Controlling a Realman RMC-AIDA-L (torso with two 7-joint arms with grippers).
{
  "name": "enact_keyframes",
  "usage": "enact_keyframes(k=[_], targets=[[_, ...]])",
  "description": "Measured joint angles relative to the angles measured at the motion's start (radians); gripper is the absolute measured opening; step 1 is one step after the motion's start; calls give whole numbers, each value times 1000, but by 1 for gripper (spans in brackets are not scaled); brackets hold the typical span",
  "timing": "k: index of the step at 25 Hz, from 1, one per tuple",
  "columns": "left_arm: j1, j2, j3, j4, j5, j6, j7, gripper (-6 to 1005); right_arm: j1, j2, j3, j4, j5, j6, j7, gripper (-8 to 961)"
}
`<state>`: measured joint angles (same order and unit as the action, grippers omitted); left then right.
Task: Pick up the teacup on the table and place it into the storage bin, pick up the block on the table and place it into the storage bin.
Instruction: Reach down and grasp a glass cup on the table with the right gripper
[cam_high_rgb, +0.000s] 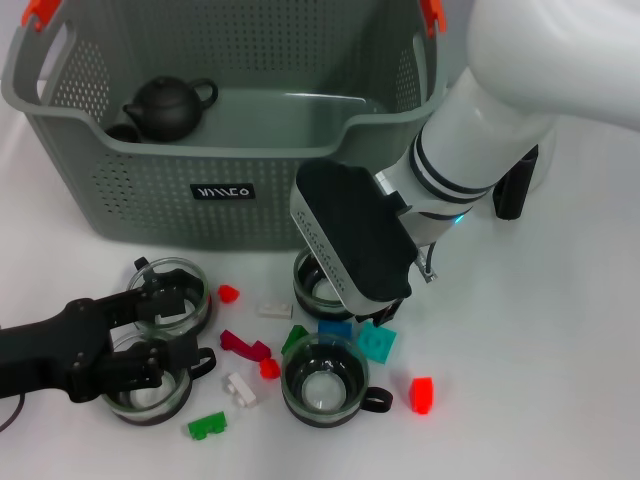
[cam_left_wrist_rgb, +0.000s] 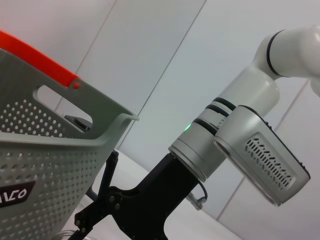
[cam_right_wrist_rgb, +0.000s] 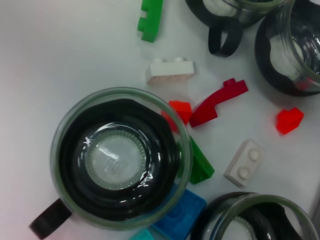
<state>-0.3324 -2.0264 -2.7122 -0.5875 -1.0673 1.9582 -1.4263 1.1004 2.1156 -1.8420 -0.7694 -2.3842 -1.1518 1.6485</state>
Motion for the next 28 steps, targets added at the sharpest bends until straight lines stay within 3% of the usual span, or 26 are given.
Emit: enact_keyframes(k=[6, 11, 28], targets=[[1, 0, 0, 0, 0, -1, 0, 874, -1, 3, -28, 15, 18, 36, -4, 858], [2, 0, -1, 0, 0, -2, 0, 875, -1, 3, -31, 28, 41, 52, -9, 683], [3, 0, -1, 6, 3, -15, 1, 875, -1, 1, -31, 76, 95, 85, -15, 571]])
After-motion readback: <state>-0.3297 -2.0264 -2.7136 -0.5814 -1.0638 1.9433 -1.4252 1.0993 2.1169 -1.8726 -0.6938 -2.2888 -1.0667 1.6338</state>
